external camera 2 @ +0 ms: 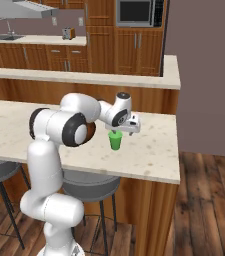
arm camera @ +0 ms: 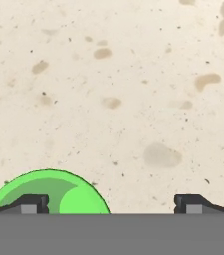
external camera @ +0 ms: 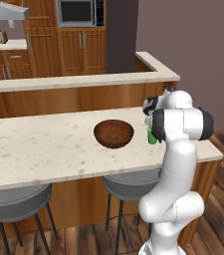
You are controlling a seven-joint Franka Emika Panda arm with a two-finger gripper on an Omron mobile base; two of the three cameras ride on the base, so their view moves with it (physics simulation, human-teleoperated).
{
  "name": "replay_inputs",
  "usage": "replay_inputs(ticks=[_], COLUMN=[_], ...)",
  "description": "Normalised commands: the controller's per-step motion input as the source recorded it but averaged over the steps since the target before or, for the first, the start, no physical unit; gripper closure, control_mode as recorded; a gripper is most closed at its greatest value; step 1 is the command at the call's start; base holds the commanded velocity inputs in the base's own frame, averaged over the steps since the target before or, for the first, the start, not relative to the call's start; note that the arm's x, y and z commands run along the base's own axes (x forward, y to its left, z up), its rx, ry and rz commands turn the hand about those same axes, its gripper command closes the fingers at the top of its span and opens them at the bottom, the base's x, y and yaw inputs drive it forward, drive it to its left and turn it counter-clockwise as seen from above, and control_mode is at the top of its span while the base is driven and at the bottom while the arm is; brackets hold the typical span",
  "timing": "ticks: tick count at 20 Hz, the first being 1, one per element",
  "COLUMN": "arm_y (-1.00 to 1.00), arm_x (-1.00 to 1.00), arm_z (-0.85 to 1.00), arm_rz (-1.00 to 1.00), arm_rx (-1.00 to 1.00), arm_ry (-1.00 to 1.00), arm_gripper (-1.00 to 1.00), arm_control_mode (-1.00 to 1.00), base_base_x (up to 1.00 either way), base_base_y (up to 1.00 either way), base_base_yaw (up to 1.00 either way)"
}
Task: Place the cup inside the bowl on the dining table and move the bowl to any counter.
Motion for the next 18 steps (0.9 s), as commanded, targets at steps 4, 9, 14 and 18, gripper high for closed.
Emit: replay_inputs(ticks=[4,9,14,18], arm_y=[0.00,0.00,0.00,0.00], arm_x=[0.09,0.04,0.02,0.00], arm_z=[-0.13,-0.13,-0.13,-0.11], arm_rz=[0.00,0.00,0.00,0.00], arm_rx=[0.00,0.00,0.00,0.00], arm_ry=[0.00,0.00,0.00,0.00], arm_gripper=[-1.00,-1.00,-1.00,-1.00], arm_control_mode=[-1.00,-1.00,-1.00,-1.00], base_base_x=[0.00,0.00,0.00,0.00], base_base_y=[0.00,0.00,0.00,0.00], base_base_yaw=[0.00,0.00,0.00,0.00])
